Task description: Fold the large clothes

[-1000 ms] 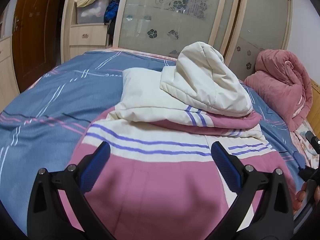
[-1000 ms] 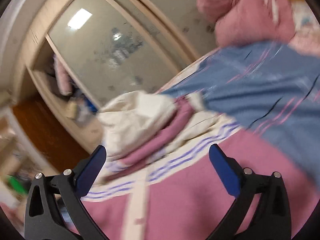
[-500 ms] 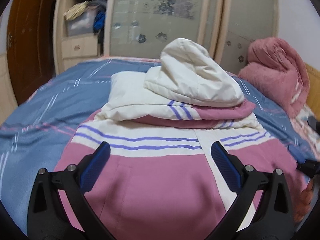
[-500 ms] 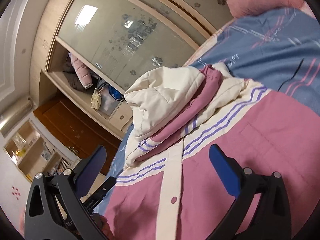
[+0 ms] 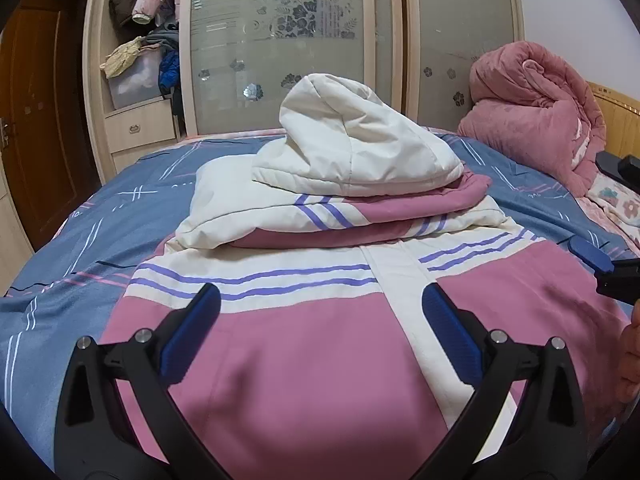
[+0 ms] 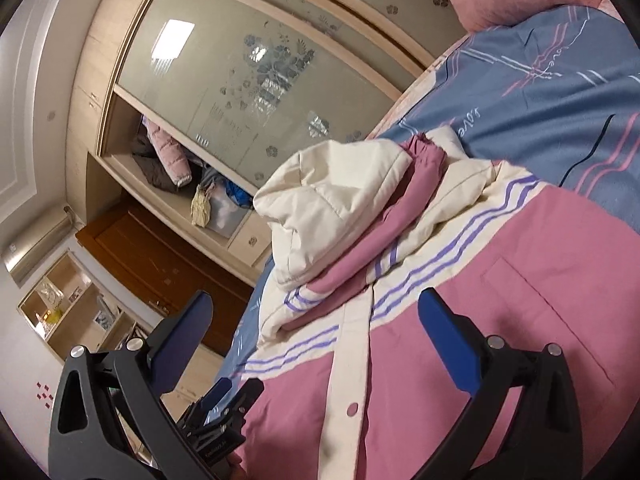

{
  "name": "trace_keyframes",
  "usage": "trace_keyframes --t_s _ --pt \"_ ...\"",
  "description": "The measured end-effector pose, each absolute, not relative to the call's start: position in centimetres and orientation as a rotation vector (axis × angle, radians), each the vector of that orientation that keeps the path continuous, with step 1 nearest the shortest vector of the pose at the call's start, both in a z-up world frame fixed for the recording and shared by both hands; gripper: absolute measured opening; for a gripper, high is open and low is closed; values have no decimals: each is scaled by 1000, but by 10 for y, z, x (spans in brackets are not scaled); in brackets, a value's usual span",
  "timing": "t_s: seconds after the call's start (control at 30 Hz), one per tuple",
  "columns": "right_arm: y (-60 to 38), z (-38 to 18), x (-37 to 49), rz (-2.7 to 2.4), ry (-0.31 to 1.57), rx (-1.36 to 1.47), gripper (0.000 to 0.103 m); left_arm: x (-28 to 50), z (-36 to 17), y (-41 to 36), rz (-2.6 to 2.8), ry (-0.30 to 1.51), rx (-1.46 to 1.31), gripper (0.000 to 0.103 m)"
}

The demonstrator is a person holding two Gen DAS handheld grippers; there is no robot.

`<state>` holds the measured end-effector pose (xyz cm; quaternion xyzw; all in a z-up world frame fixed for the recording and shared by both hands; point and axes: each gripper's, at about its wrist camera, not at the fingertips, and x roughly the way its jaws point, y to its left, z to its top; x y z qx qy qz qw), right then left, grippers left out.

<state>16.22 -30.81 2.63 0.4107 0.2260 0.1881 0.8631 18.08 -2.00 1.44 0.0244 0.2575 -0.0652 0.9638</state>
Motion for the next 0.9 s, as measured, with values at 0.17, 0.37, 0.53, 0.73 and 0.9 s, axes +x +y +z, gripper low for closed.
trace_keyframes --t_s 0.17,0.37,0.53,0.73,0.9 --pt "-299 41 152 356 445 725 102 171 19 -18 -121 499 49 101" --pt "-270 55 138 285 416 458 102 154 34 -11 -123 452 53 101" --pt "-255 60 129 257 378 334 102 145 48 -9 -137 416 69 101" --pt "-252 58 131 221 375 306 102 142 53 -3 -129 394 64 101" --pt "-235 81 166 131 356 204 102 150 55 19 -116 416 -36 101"
